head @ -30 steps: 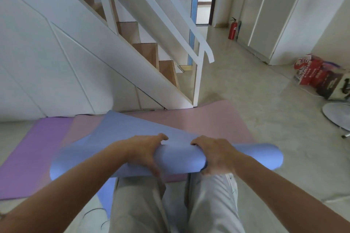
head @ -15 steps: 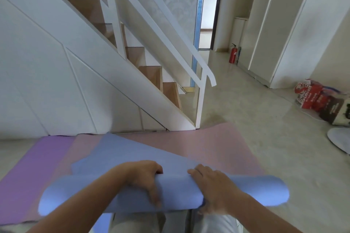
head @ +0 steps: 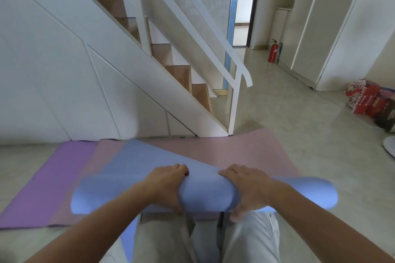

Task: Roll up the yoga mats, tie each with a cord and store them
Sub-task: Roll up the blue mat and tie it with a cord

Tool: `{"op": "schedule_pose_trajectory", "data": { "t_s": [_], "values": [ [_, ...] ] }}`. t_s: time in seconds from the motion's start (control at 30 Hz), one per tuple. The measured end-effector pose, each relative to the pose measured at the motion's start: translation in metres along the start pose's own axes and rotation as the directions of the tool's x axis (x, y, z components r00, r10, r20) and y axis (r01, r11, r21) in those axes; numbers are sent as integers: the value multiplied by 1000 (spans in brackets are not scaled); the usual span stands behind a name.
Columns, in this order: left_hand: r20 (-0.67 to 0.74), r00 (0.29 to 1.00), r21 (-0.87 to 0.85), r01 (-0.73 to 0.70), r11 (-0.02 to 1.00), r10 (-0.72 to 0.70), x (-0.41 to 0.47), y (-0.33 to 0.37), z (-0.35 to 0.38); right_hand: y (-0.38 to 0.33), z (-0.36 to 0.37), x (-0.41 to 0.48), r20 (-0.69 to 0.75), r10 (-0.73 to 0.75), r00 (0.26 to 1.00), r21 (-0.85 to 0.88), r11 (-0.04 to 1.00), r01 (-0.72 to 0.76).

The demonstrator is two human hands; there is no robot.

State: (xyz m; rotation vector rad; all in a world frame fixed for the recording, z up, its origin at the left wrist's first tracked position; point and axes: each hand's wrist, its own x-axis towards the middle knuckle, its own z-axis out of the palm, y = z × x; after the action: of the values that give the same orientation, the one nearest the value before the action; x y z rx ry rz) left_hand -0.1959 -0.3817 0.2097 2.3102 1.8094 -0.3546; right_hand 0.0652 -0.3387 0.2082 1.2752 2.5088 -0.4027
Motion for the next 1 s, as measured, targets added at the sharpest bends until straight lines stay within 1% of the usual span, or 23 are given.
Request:
{"op": "schedule_pose_trajectory", "data": {
  "t_s": [0.07, 0.13, 0.23, 0.33, 0.4, 0.47, 0.53, 0.57, 0.6, 0.63, 0.7, 0.77, 0.8, 0.87, 0.93, 1.0],
  "values": [
    [71, 997, -96, 47, 994, -40, 5, -5, -10, -8, 9, -1, -134, -39, 990, -129, 991, 21],
    [138, 989, -158, 79, 984, -57, 5, -10, -19, -17, 18, -3, -237, -68, 969, -182, 983, 25],
    [197, 979, -176, 90, 980, -54, -3, -12, -25, -24, 23, -6, -278, -98, 955, -137, 989, 62],
    [172, 985, -152, 44, 987, -18, -17, -12, -26, -27, 17, -11, -269, -138, 953, -142, 984, 103],
    [73, 997, -75, -17, 997, 23, -31, -11, -23, -27, 14, -14, -251, -149, 956, -151, 982, 114],
    [-113, 990, 77, -77, 994, 85, -45, -12, -13, -25, 9, -17, -219, -135, 966, -125, 986, 110],
    [-324, 927, 295, -92, 951, 190, -54, -13, 5, -21, 1, -21, -166, -101, 981, -55, 994, 93],
    [-390, 896, 352, -70, 933, 214, -56, -13, 14, -18, -3, -23, -130, -81, 988, -8, 997, 80],
    [-431, 874, 366, -56, 929, 223, -57, -14, 21, -15, -8, -25, -87, -61, 994, 35, 997, 64],
    [-441, 873, 348, -49, 936, 209, -55, -16, 27, -12, -13, -27, -46, -46, 998, 72, 996, 50],
    [-388, 910, 268, -45, 963, 150, -50, -12, 34, -6, -16, -31, 38, -17, 999, 145, 989, 11],
    [-269, 958, 239, -32, 970, 98, -44, -6, 31, -5, -11, -34, 89, 14, 996, 172, 985, -29],
    [-197, 977, 235, -28, 972, 76, -41, -3, 25, -7, -7, -37, 82, 30, 996, 151, 988, -42],
    [-67, 997, 169, -24, 985, 36, -36, 0, 10, -14, 5, -40, -28, 17, 999, 13, 1000, -17],
    [15, 1000, 112, -13, 994, 12, -28, 3, -10, -24, 17, -40, -165, -24, 986, -125, 992, 3],
    [102, 995, 57, 4, 998, -10, -18, 5, -29, -28, 26, -36, -267, -33, 963, -161, 987, -11]
  ]
}}
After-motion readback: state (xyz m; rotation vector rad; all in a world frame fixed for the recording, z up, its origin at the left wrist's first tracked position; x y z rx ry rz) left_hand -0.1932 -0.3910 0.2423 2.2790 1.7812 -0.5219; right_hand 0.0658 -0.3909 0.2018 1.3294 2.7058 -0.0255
